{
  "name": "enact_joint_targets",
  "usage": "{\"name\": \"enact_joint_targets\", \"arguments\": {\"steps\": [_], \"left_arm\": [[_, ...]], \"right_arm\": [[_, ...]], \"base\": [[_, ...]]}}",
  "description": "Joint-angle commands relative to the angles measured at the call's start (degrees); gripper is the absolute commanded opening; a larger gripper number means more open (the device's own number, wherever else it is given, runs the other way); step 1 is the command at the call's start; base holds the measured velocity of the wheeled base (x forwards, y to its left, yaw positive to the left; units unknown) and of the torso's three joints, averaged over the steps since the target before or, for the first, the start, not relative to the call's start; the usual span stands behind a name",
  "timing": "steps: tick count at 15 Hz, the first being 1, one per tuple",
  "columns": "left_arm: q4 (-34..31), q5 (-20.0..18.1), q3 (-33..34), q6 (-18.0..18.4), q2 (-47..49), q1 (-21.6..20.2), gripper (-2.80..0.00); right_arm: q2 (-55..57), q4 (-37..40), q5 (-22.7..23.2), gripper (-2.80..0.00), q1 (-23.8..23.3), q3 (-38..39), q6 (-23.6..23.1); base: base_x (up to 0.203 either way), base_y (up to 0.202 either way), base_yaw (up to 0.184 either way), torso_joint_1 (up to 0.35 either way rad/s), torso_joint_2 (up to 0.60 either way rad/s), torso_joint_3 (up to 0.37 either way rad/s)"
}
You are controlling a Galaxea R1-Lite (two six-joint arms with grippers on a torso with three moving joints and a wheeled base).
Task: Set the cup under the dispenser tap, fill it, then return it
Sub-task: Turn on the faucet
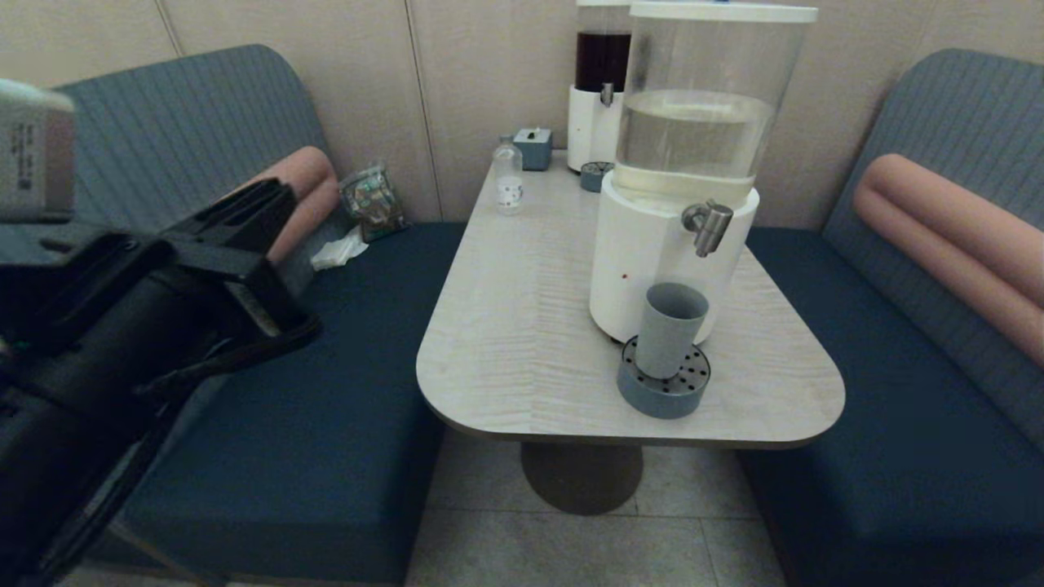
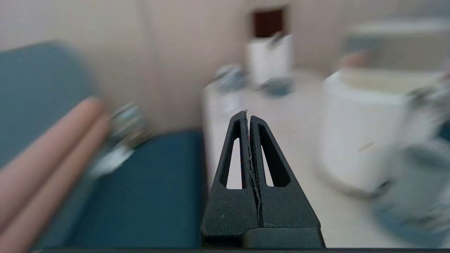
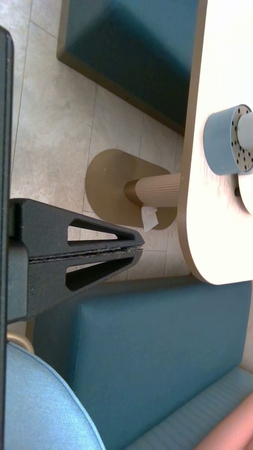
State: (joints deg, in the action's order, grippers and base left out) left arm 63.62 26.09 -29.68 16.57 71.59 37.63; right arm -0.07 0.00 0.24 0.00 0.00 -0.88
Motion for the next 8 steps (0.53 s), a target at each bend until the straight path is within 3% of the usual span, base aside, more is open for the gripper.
{"name": "enact_joint_targets", "arguments": {"steps": [1, 5, 8], "left_arm": [[-1.8, 2.0, 2.8, 0.2, -7.3, -1.4, -2.80], [-11.1, 5.6, 8.7, 0.3, -21.1, -6.9, -2.80], [-13.8, 7.9, 16.7, 0.5, -29.4, -17.3, -2.80]], "right_arm": [[0.1, 0.0, 0.0, -2.80, 0.0, 0.0, 0.0], [0.1, 0.0, 0.0, -2.80, 0.0, 0.0, 0.0], [0.1, 0.0, 0.0, -2.80, 0.0, 0.0, 0.0]], "base": [[0.000, 0.000, 0.000, 0.000, 0.00, 0.000], [0.000, 0.000, 0.000, 0.000, 0.00, 0.000], [0.000, 0.000, 0.000, 0.000, 0.00, 0.000]]}}
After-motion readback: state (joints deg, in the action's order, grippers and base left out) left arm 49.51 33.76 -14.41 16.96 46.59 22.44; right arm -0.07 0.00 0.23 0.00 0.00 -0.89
